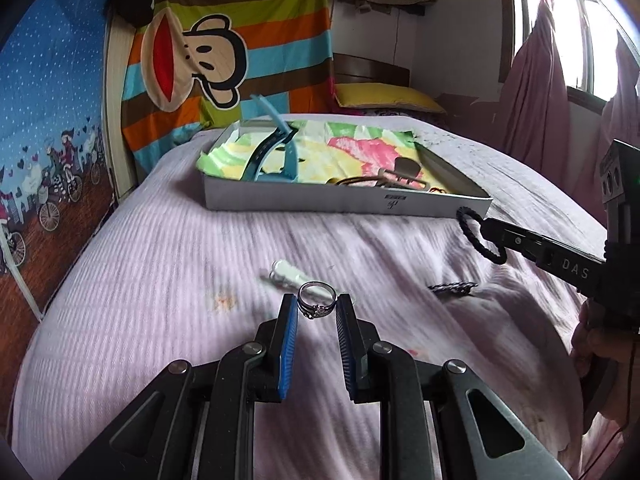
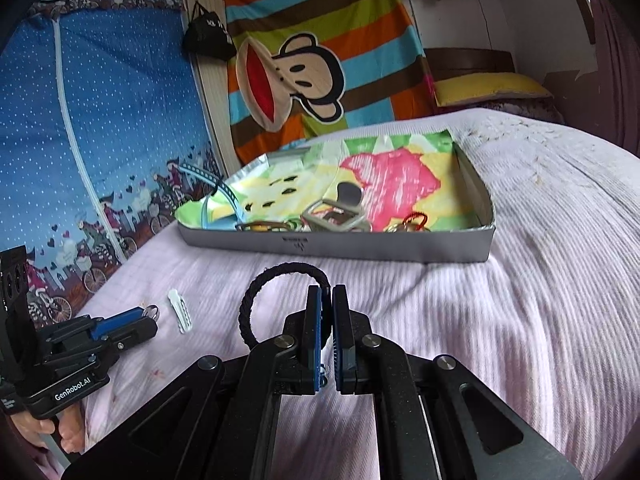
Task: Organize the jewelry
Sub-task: 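Carry the silver ring and black hair tie over the grey tray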
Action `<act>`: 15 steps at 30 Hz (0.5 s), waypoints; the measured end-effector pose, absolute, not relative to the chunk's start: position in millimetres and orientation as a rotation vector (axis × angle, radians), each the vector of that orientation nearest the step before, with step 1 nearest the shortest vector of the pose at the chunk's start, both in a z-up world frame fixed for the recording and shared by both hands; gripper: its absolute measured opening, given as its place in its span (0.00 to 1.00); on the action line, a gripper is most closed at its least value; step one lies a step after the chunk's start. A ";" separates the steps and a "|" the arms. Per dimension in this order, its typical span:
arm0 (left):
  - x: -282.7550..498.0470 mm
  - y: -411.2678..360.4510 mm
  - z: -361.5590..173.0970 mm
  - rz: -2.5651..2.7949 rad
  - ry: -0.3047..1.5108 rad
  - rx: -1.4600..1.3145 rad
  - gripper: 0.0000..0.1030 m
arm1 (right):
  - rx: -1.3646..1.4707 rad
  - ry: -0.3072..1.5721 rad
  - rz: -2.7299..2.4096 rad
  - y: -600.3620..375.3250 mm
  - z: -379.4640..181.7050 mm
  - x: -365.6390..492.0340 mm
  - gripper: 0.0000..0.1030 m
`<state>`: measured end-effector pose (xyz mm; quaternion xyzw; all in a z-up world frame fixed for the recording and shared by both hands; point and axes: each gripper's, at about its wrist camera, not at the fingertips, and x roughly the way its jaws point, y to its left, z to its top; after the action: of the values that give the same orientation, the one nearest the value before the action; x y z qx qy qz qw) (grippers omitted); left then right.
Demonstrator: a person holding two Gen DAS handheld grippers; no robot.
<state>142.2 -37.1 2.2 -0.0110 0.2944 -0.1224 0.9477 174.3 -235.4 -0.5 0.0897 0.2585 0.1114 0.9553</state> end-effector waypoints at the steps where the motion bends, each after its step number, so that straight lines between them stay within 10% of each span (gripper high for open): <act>1: 142.6 -38.1 4.7 -0.252 0.596 -0.026 0.18 | 0.185 0.519 0.225 -235.9 0.4 173.8 0.05; 15: 178.9 -67.6 48.7 -0.240 0.519 -0.023 0.18 | 0.212 0.447 0.229 -253.8 20.7 201.0 0.05</act>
<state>178.9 -67.6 48.7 -0.0113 0.2560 -0.1181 0.9594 201.0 -253.8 20.7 0.1046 0.2210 0.1131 0.9630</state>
